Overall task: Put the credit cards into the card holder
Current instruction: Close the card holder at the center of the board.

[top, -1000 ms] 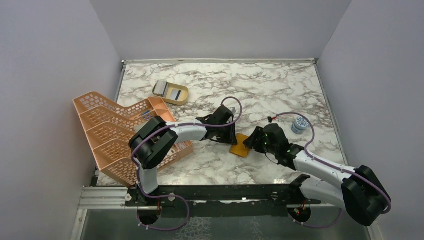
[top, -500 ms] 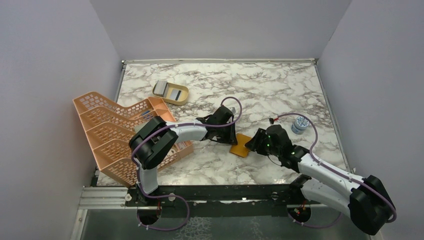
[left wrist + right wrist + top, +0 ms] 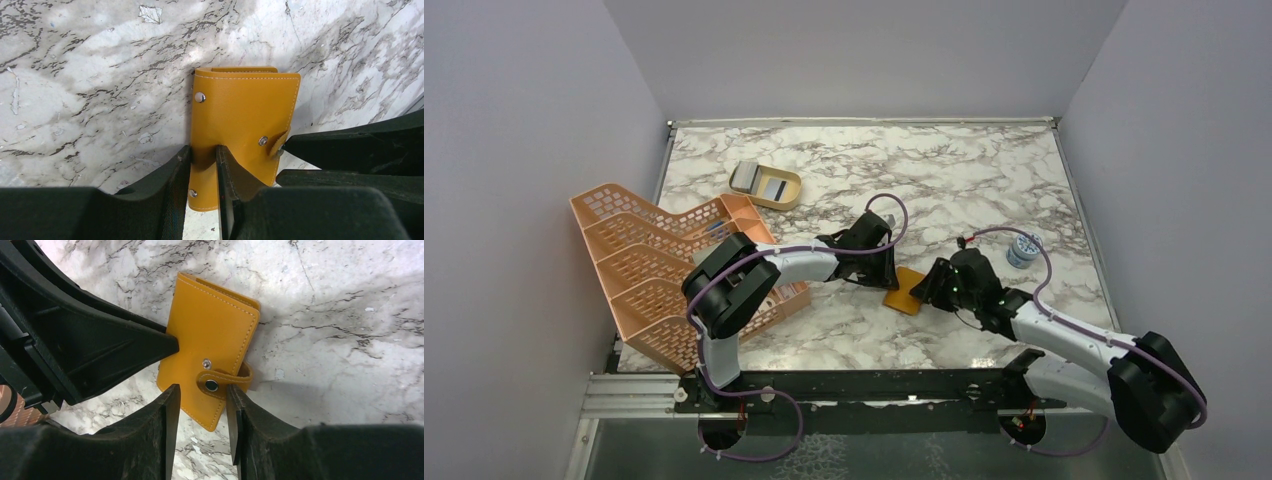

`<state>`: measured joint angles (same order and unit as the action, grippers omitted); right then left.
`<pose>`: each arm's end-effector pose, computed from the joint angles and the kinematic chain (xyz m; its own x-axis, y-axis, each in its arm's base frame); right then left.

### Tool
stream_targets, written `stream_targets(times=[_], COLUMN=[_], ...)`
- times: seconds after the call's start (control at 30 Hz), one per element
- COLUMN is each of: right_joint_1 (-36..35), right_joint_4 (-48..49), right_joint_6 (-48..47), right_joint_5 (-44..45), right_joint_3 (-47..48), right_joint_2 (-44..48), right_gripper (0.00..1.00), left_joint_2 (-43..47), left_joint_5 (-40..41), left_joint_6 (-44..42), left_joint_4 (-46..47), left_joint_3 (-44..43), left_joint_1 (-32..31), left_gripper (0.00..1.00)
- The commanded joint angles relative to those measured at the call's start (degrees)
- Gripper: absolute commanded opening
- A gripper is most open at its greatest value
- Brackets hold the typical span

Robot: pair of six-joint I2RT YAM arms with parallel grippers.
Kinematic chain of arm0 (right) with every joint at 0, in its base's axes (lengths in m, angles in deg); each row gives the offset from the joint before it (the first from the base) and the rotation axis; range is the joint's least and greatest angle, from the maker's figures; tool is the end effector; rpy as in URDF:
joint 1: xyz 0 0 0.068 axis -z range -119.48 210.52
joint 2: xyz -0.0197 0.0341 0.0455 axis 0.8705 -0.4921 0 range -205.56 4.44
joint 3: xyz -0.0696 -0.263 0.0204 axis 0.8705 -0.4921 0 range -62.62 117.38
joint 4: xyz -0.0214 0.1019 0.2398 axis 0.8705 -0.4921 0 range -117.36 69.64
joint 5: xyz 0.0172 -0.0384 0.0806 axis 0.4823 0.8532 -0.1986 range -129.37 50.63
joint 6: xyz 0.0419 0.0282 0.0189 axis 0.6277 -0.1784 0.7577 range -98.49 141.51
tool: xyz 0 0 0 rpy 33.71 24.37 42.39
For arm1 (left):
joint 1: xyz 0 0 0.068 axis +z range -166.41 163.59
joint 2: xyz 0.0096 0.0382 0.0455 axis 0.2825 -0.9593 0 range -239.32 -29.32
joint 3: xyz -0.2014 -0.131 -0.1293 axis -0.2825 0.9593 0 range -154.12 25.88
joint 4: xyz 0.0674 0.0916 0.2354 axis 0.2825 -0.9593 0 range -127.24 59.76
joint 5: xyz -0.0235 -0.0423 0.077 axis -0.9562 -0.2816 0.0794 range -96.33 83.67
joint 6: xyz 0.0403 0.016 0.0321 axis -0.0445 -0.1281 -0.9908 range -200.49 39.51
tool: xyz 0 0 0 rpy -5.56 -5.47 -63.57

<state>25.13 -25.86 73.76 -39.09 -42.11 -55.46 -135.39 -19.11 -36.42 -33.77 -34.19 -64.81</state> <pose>0.1571 0.1114 0.1554 -0.8079 0.3960 -0.4364 0.1021 0.8234 0.5581 0.2445 -0.2871 0.1499 -0.9364 0.0329 -0.3493 0.2411 0.7837 -0.5724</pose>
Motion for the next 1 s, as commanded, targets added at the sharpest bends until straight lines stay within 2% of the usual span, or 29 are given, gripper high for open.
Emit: stream_targets(times=[0.0, 0.27, 0.97], right_joint_1=[0.20, 0.15, 0.15], right_joint_4=[5.32, 6.91, 8.12], right_joint_6=[1.55, 1.29, -1.60], right_joint_5=[-2.36, -0.51, 0.53], right_joint_3=[-0.72, -0.24, 0.86], right_joint_2=[-2.01, -6.05, -8.12], right_gripper=[0.38, 0.32, 0.27], left_joint_2=[0.31, 0.94, 1.65], left_joint_5=[1.79, 0.46, -0.98], left_joint_6=[-0.05, 1.37, 2.68], left_joint_4=[-3.27, -2.09, 0.67], left_joint_3=[1.95, 3.46, 5.35], left_joint_1=[-0.76, -1.33, -2.40], left_gripper=[0.25, 0.25, 0.25])
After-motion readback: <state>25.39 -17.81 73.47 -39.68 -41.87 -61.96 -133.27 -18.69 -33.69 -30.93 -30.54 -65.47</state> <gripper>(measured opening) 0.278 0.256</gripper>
